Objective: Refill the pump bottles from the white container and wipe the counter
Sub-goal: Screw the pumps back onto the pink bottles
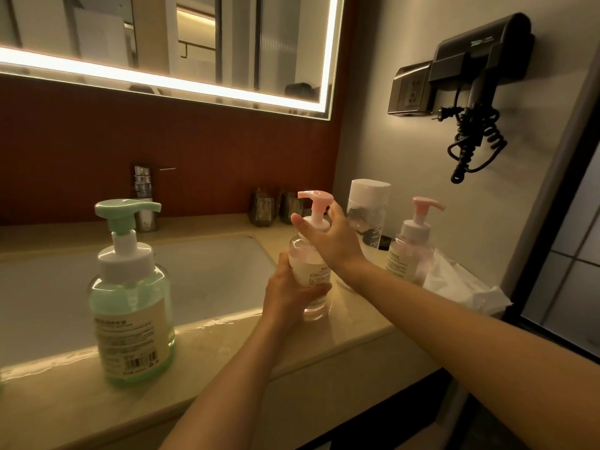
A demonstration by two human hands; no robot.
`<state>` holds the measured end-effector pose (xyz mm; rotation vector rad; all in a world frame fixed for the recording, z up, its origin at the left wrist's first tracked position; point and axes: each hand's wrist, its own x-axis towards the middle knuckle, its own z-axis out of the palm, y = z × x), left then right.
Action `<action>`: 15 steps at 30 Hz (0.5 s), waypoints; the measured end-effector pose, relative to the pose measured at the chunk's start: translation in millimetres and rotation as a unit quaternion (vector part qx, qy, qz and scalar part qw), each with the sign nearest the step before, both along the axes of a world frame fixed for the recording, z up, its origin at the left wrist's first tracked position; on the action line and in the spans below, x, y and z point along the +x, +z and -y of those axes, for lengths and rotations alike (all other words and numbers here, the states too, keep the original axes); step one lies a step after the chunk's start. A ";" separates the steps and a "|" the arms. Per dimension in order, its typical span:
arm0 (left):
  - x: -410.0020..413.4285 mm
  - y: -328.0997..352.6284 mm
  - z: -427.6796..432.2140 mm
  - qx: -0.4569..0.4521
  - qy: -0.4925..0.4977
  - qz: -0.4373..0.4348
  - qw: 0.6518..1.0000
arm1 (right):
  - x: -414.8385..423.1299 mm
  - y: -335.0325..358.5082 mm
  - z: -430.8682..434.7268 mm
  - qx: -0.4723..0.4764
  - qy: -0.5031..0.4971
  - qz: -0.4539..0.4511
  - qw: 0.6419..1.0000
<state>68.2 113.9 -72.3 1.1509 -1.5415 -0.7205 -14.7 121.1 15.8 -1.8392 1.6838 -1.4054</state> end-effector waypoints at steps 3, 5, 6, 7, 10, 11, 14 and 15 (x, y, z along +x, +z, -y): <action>-0.1 0.3 -0.6 0.000 0.001 0.001 1.000 | 1.9 8.7 4.0 0.038 0.055 0.012 0.998; -0.6 0.4 -0.5 0.003 0.003 0.001 1.000 | 2.4 8.5 4.7 0.047 0.053 -0.006 0.997; -0.6 0.6 -0.2 0.003 0.003 0.002 1.000 | 1.9 8.3 5.4 0.043 0.044 -0.012 0.998; -0.7 0.6 0.2 0.004 0.002 0.003 1.000 | 1.1 8.2 5.9 0.039 0.035 -0.016 0.999; -0.9 -0.3 0.9 0.005 0.003 0.007 1.000 | 1.3 9.1 7.5 0.038 0.010 -0.043 0.998; -1.0 -0.1 0.6 0.005 0.004 0.008 1.000 | 2.1 9.4 8.6 0.040 -0.005 -0.062 0.997; -0.8 0.1 -0.1 0.005 0.004 0.008 1.000 | 5.8 11.1 8.9 0.048 -0.053 -0.114 0.991; -0.7 0.3 -0.7 0.003 0.004 0.009 1.000 | 7.0 10.6 8.5 0.051 -0.063 -0.118 0.990</action>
